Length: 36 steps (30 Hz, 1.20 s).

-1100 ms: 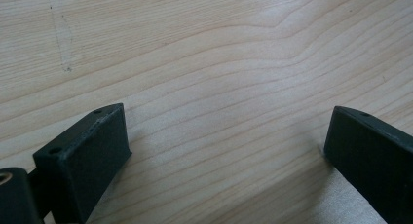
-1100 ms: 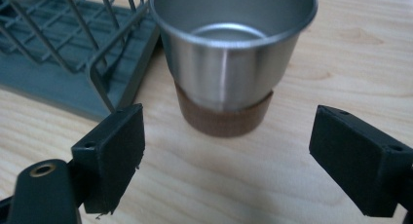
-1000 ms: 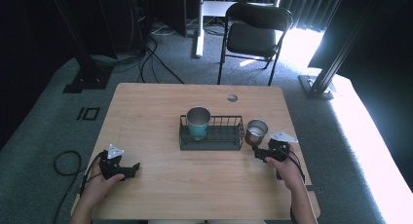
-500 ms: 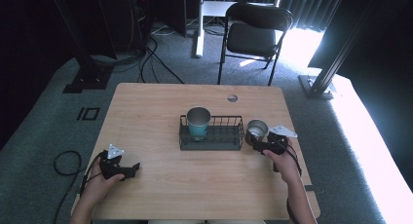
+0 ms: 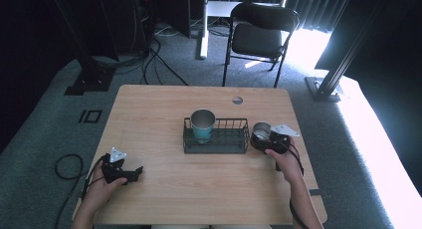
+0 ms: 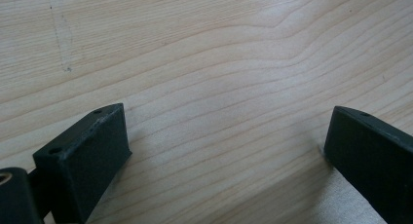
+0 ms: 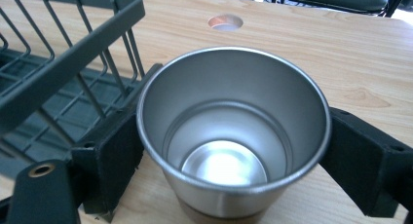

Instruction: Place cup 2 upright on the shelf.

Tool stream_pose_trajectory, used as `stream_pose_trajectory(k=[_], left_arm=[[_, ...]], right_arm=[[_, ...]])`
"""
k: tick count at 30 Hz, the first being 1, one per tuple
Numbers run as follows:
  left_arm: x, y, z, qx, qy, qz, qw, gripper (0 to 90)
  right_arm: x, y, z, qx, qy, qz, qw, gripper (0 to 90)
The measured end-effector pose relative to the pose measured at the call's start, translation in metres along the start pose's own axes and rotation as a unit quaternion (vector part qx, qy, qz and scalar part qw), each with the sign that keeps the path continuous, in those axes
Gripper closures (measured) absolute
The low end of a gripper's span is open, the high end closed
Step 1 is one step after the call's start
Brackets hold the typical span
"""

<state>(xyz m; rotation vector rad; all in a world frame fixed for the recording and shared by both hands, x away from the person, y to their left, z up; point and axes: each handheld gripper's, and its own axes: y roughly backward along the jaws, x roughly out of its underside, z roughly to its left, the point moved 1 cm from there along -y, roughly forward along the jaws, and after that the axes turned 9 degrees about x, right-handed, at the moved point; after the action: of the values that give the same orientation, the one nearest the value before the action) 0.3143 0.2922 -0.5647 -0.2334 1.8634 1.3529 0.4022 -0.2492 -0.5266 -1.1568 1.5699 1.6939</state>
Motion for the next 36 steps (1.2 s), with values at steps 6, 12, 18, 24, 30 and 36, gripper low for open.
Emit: stream_pose_trajectory(k=[6, 12, 18, 24, 30, 36], left_arm=[[0.0, 0.0, 0.0, 0.0, 0.0, 0.0, 1.0, 3.2], [0.0, 0.0, 0.0, 0.0, 0.0, 0.0, 1.0, 3.2], [0.0, 0.0, 0.0, 0.0, 0.0, 0.0, 1.0, 3.2], [0.0, 0.0, 0.0, 0.0, 0.0, 0.0, 1.0, 3.2], [0.0, 0.0, 0.0, 0.0, 0.0, 0.0, 1.0, 3.2], [0.0, 0.0, 0.0, 0.0, 0.0, 0.0, 1.0, 3.2]], right_arm=[[-0.003, -0.005, 0.0, 0.003, -0.001, 0.0, 1.0, 12.3], [-0.003, -0.009, 0.002, 0.005, -0.006, -0.002, 1.0, 12.1], [-0.005, -0.011, 0.003, 0.011, -0.005, 0.005, 0.9999, 14.0], [-0.01, -0.008, 0.002, 0.011, -0.004, 0.009, 0.9999, 14.2], [-0.017, -0.001, -0.002, 0.009, -0.009, 0.004, 0.9999, 14.2], [-0.026, 0.008, -0.005, 0.002, -0.002, 0.003, 1.0, 14.2]])
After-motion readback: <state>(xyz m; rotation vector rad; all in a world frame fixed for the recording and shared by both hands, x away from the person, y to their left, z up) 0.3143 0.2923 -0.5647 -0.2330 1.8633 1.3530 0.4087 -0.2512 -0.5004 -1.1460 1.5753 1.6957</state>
